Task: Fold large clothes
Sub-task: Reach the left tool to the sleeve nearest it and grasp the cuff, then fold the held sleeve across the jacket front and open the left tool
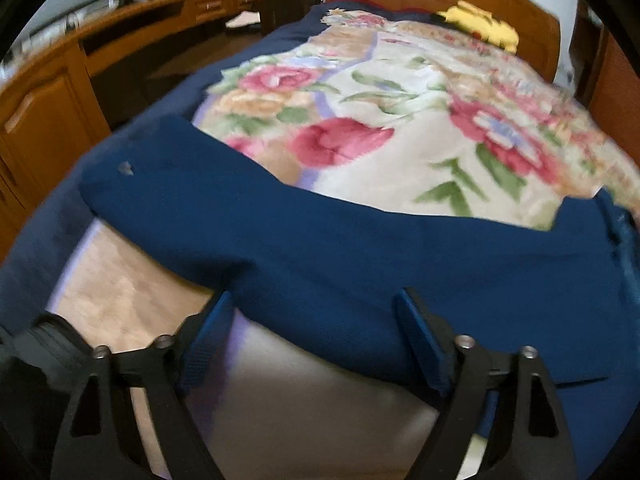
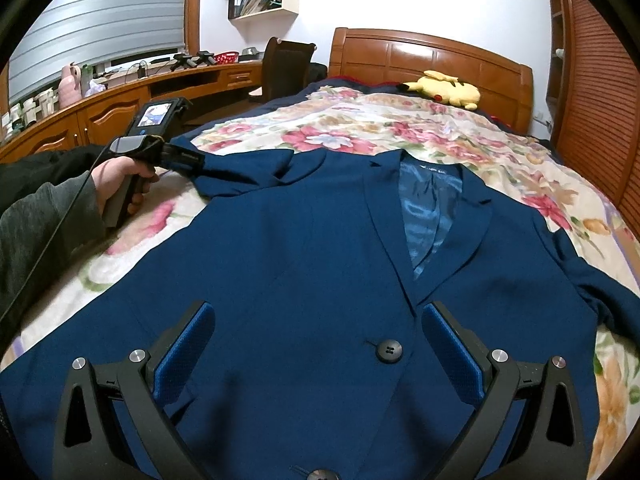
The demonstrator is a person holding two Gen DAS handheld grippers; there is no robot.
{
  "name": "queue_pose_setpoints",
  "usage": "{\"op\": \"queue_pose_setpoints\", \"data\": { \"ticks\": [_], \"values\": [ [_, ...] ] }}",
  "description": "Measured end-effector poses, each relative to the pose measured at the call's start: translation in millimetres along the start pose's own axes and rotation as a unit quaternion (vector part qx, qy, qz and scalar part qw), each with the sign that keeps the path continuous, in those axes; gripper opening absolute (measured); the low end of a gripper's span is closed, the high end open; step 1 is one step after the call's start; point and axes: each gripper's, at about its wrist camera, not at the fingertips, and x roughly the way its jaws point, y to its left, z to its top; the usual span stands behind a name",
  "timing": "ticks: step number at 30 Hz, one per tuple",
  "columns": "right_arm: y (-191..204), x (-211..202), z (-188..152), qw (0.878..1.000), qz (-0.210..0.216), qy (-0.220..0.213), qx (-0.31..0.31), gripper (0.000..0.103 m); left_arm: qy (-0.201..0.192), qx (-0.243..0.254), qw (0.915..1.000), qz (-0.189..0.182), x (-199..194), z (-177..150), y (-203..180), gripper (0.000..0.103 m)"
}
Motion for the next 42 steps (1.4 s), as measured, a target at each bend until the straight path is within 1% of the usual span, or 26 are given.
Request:
{"op": "queue_pose_setpoints", "data": {
  "ticks": [1, 2, 3, 5, 6, 7, 9, 12, 14, 16, 18, 20, 24, 27, 29, 30, 31, 32, 34, 35, 36, 37, 38, 40, 42],
  "values": [
    [0.1, -0.6, 0.0, 1.000, 0.000, 0.000, 0.000, 0.103, -0.002, -0.005, 0.9999, -0.011, -0.5, -1.3, 0.5, 0.068],
    [-0.2, -0.9, 0.0, 1.000, -0.001, 0.000, 0.001, 0.103, -0.004, -0.001, 0.9997, -0.022, -1.5, -2.2, -0.9, 0.056],
    [-0.1, -1.2, -0.3, 1.000, -0.001, 0.000, 0.001, 0.103, -0.005, 0.004, 0.9996, -0.026, -1.6, -2.7, -3.0, 0.053],
    [-1.5, 0.1, -0.2, 1.000, -0.001, 0.001, 0.002, 0.103, -0.012, 0.017, 0.9994, -0.027, -6.2, -4.1, -9.5, 0.026],
    [-2.3, 1.6, -0.3, 1.000, -0.002, 0.003, 0.002, 0.103, -0.019, 0.023, 0.9991, -0.031, -11.8, -4.6, -14.0, 0.017],
    [-2.9, 2.8, -0.2, 1.000, -0.003, 0.005, 0.002, 0.103, -0.023, 0.027, 0.9988, -0.034, -15.0, -4.3, -16.3, 0.011],
    [-3.8, 3.4, 0.0, 1.000, 0.000, 0.007, 0.004, 0.103, -0.041, 0.050, 0.9977, -0.020, -30.0, -6.0, -28.1, 0.010],
    [-5.2, 0.9, 0.5, 1.000, 0.001, 0.002, 0.007, 0.103, -0.070, 0.078, 0.9943, -0.023, -59.2, -9.4, -47.0, 0.010],
    [-5.9, -0.6, 0.2, 1.000, 0.001, -0.001, 0.009, 0.103, -0.090, 0.104, 0.9903, -0.020, -84.9, -14.7, -65.3, 0.010],
    [-7.0, -2.1, -0.3, 1.000, -0.002, -0.003, 0.011, 0.103, -0.104, 0.132, 0.9855, -0.027, -112.6, -22.5, -84.4, 0.010],
    [-8.4, -3.5, -0.6, 1.000, -0.007, -0.006, 0.014, 0.103, -0.113, 0.154, 0.9809, -0.036, -135.0, -30.0, -98.9, 0.010],
    [-10.9, -5.5, -1.1, 1.000, -0.010, -0.009, 0.018, 0.103, -0.121, 0.183, 0.9746, -0.045, -162.2, -44.3, -118.0, 0.010],
    [-14.2, -9.2, -1.5, 0.999, -0.014, -0.017, 0.027, 0.103, -0.124, 0.225, 0.9647, -0.058, -197.1, -69.0, -143.5, 0.010],
    [-14.7, -11.8, -2.1, 0.999, -0.016, -0.021, 0.030, 0.103, -0.120, 0.240, 0.9616, -0.058, -214.4, -82.8, -152.4, 0.010],
    [-14.9, -13.6, -2.5, 0.999, -0.015, -0.024, 0.032, 0.103, -0.120, 0.249, 0.9596, -0.055, -222.9, -91.5, -155.8, 0.018],
    [-15.4, -14.2, -2.6, 0.999, -0.014, -0.026, 0.033, 0.103, -0.117, 0.249, 0.9593, -0.062, -227.6, -96.5, -154.8, 0.020],
    [-15.9, -14.5, -2.7, 0.999, -0.013, -0.027, 0.034, 0.103, -0.115, 0.247, 0.9597, -0.067, -229.8, -100.8, -154.5, 0.027],
    [-16.4, -14.7, -3.1, 0.999, -0.011, -0.027, 0.035, 0.103, -0.110, 0.244, 0.9605, -0.077, -233.3, -105.8, -150.3, 0.037],
    [-16.4, -14.9, -3.8, 0.999, -0.008, -0.028, 0.036, 0.103, -0.113, 0.242, 0.9601, -0.083, -238.2, -113.7, -147.8, 0.050],
    [-16.6, -15.9, -3.7, 0.999, -0.007, -0.028, 0.036, 0.103, -0.119, 0.245, 0.9588, -0.082, -242.1, -118.9, -143.4, 0.058],
    [-16.6, -16.2, -3.5, 0.999, -0.007, -0.028, 0.037, 0.103, -0.123, 0.246, 0.9580, -0.081, -244.6, -121.4, -143.2, 0.062],
    [-17.1, -16.5, -3.3, 0.999, -0.007, -0.029, 0.037, 0.103, -0.130, 0.246, 0.9571, -0.082, -247.7, -124.2, -139.5, 0.074],
    [-17.2, -17.0, -3.3, 0.999, -0.007, -0.030, 0.038, 0.103, -0.138, 0.242, 0.9564, -0.087, -252.3, -128.2, -132.8, 0.080],
    [-17.1, -18.6, -3.2, 0.999, -0.006, -0.031, 0.038, 0.103, -0.145, 0.239, 0.9556, -0.095, -257.2, -131.9, -124.2, 0.081],
    [-17.0, -20.1, -3.7, 0.999, -0.004, -0.033, 0.039, 0.103, -0.152, 0.235, 0.9557, -0.092, -258.4, -134.9, -119.0, 0.081]
  ]
}}
